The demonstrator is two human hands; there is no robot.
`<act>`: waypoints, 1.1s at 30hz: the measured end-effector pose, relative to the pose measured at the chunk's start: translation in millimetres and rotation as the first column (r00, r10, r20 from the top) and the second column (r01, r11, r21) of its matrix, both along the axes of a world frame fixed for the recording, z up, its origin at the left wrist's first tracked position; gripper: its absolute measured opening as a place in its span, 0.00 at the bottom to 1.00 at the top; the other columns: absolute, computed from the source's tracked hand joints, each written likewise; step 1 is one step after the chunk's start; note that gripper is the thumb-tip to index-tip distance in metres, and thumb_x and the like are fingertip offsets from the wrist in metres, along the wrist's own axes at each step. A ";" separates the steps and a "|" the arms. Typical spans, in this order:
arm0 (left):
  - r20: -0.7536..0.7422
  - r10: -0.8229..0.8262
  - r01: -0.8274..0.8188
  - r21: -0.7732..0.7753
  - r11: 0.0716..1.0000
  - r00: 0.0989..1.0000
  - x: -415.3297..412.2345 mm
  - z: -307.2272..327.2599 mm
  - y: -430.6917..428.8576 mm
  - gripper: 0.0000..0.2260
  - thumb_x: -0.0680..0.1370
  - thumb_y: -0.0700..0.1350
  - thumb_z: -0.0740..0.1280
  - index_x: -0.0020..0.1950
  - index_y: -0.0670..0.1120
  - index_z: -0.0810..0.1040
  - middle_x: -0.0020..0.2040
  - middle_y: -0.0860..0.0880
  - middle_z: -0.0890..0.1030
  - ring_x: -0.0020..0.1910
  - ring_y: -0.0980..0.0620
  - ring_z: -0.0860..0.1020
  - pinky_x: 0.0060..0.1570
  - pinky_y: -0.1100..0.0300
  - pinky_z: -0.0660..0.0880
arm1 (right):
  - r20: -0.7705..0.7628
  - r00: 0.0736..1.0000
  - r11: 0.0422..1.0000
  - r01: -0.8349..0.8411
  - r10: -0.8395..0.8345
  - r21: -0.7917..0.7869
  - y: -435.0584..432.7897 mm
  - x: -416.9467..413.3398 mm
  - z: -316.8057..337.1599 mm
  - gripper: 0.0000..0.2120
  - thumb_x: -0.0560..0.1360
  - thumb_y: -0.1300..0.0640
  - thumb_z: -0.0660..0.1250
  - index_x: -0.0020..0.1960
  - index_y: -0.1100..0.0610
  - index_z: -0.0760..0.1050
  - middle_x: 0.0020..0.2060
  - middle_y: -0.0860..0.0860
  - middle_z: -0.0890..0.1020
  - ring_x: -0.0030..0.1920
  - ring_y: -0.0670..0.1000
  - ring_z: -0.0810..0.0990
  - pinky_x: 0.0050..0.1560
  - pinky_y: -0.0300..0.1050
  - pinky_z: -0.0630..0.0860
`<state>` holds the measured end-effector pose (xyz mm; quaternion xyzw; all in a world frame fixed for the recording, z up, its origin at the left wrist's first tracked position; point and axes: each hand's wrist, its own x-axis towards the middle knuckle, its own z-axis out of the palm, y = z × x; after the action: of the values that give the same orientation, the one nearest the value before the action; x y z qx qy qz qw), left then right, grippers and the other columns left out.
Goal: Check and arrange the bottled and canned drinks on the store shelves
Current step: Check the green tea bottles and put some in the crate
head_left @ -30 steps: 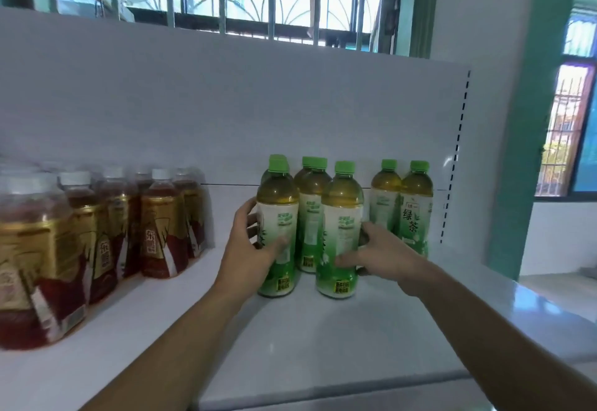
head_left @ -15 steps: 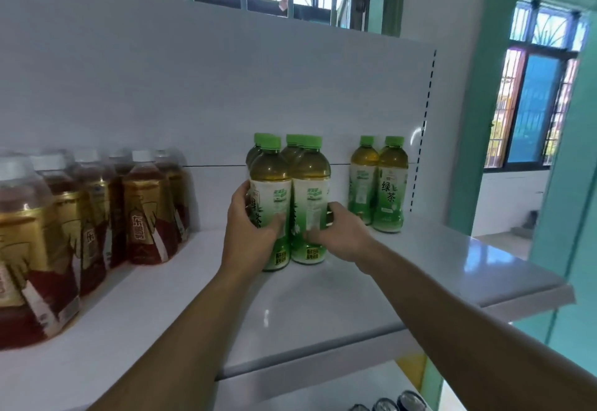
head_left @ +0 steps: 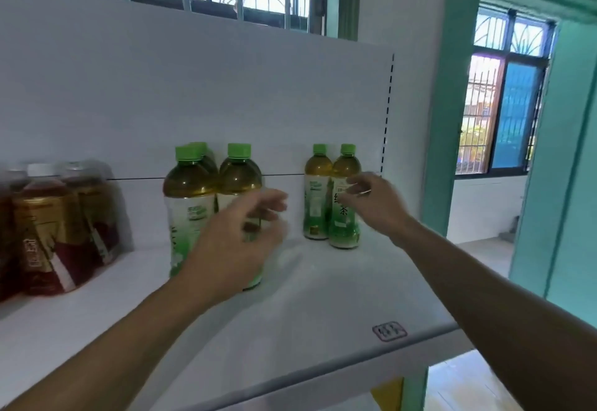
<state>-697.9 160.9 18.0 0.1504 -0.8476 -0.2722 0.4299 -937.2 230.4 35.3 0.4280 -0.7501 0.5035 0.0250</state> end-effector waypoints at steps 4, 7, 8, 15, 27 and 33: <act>0.300 -0.086 0.042 0.153 0.987 0.950 -78.7 -3.7 4.0 0.22 0.79 0.52 0.69 0.71 0.55 0.70 0.61 0.61 0.76 0.55 0.65 0.75 0.49 0.71 0.72 | 0.129 0.991 1.000 -0.024 0.023 0.002 -3.8 -50.4 9.1 0.36 0.74 0.48 0.76 0.76 0.52 0.64 0.67 0.52 0.76 0.61 0.51 0.76 0.59 0.48 0.75; 0.339 -0.054 -0.026 0.227 0.974 0.939 -124.6 -10.2 -6.8 0.24 0.78 0.53 0.70 0.72 0.52 0.68 0.64 0.55 0.76 0.59 0.56 0.75 0.59 0.59 0.75 | 0.240 0.951 0.965 -0.231 0.197 0.125 -15.4 -63.3 6.6 0.39 0.75 0.54 0.76 0.78 0.56 0.58 0.57 0.47 0.77 0.52 0.46 0.75 0.46 0.34 0.75; 0.342 -0.038 -0.048 0.237 0.970 0.939 -134.8 -13.4 -10.4 0.24 0.78 0.53 0.70 0.71 0.52 0.69 0.65 0.55 0.76 0.58 0.56 0.76 0.60 0.58 0.75 | 0.262 0.941 0.960 -0.250 0.212 0.122 -21.7 -69.1 1.9 0.38 0.74 0.55 0.76 0.77 0.57 0.59 0.56 0.47 0.77 0.50 0.46 0.74 0.42 0.34 0.74; 0.256 -0.020 -0.054 0.278 0.959 0.967 -150.4 -46.8 -12.1 0.16 0.78 0.50 0.71 0.58 0.63 0.67 0.53 0.67 0.74 0.53 0.72 0.71 0.48 0.77 0.68 | 0.157 0.971 0.983 -0.182 0.180 -0.003 -41.2 -91.1 -37.8 0.25 0.71 0.45 0.77 0.63 0.50 0.73 0.50 0.41 0.79 0.50 0.45 0.78 0.52 0.45 0.75; 0.100 0.013 -0.052 0.395 0.917 0.995 -153.1 -44.9 -12.0 0.32 0.75 0.48 0.74 0.74 0.58 0.62 0.63 0.63 0.72 0.57 0.69 0.73 0.47 0.80 0.68 | 0.047 0.979 0.972 -0.191 0.199 -0.138 -32.2 -69.5 -36.5 0.24 0.64 0.38 0.79 0.54 0.48 0.78 0.46 0.40 0.84 0.47 0.42 0.83 0.51 0.46 0.82; -0.134 -0.053 0.114 0.504 0.856 0.990 -155.3 -41.3 2.3 0.26 0.75 0.39 0.74 0.68 0.53 0.68 0.54 0.57 0.83 0.48 0.67 0.81 0.41 0.75 0.75 | 0.105 0.911 0.893 -0.359 0.398 -0.271 -21.8 -49.2 -32.7 0.25 0.63 0.41 0.80 0.54 0.49 0.78 0.46 0.43 0.86 0.47 0.41 0.85 0.50 0.43 0.83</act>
<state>-853.2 163.2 -23.3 0.2058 -0.7247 -0.5137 0.4106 -986.4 208.6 2.6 0.5184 -0.5836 0.6198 -0.0805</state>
